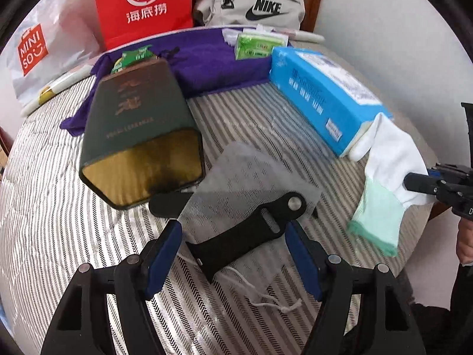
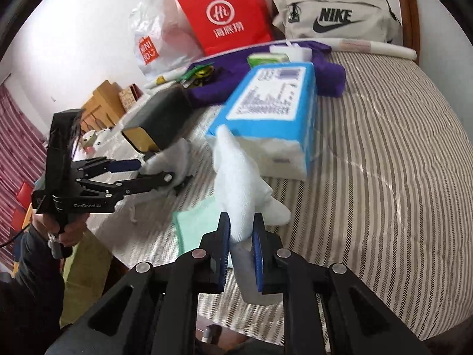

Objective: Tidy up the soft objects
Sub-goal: 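Grasp the second white glove with the right gripper while the left tool moves to the grey mesh item, then lift the white glove with the right gripper while the left gripper grasps the grey mesh bag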

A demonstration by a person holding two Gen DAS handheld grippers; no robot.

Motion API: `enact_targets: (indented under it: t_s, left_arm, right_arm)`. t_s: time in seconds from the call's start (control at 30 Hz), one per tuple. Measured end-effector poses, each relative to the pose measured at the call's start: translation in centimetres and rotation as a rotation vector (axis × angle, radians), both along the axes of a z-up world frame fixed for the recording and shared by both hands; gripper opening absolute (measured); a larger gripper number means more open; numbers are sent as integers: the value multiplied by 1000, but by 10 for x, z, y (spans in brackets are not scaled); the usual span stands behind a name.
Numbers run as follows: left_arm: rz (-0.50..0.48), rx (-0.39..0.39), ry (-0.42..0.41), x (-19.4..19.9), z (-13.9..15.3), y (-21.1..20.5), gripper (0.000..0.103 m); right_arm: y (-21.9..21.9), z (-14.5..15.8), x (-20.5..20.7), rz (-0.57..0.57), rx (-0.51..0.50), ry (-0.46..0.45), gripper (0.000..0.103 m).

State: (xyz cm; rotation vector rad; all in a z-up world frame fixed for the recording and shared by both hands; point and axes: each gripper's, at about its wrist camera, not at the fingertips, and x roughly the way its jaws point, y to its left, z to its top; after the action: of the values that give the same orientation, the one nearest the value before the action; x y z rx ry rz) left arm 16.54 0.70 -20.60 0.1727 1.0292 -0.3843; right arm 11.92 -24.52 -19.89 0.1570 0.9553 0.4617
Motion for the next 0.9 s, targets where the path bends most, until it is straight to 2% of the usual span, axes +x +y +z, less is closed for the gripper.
enact_targets:
  t_s: [0.13,0.2,0.27,0.4,0.5,0.53,0.57,0.63,0.67,0.73,0.8,0.9]
  left_arm:
    - [-6,-23,2,-9,-1,4,70]
    - [-15,-12,11,-17,-1,5,70]
    - [-26,-5,26,-21,0,5,70]
    - [-24,21,-12,-18,6,4,70]
    - [-42,28,-11,-8,6,1,70]
    - [-53,26,-1,-4,4,-2,68]
    - [-65,32,8,-1,1,-4,60]
    - [-72,60,-9,-2,-1,-6,55]
    - [-79,57,-7,-3,0,-7,44]
    - [-82,49,0,-7,1,-6,36]
    - [-68,50,8,-12,2,-3,33]
    - [-70,10,42,-19,3,0,33]
  right_arm:
    - [0,-14,5,8,-23,31,17]
    - [0,-19,7,7,-28,44,21]
    - [-1,-24,9,0,-34,63,31]
    - [-3,-26,10,-1,6,69,38]
    - [-2,-26,8,3,16,66,43]
    - [-1,-26,7,6,6,61,43]
    - [1,-25,7,10,-6,56,43]
    - [4,-25,5,18,-31,47,43]
    - [6,-24,4,24,-45,41,43]
    - [8,-24,3,31,-66,31,43]
    - [10,-25,2,34,-70,25,46]
    - [10,-25,3,37,-60,27,50]
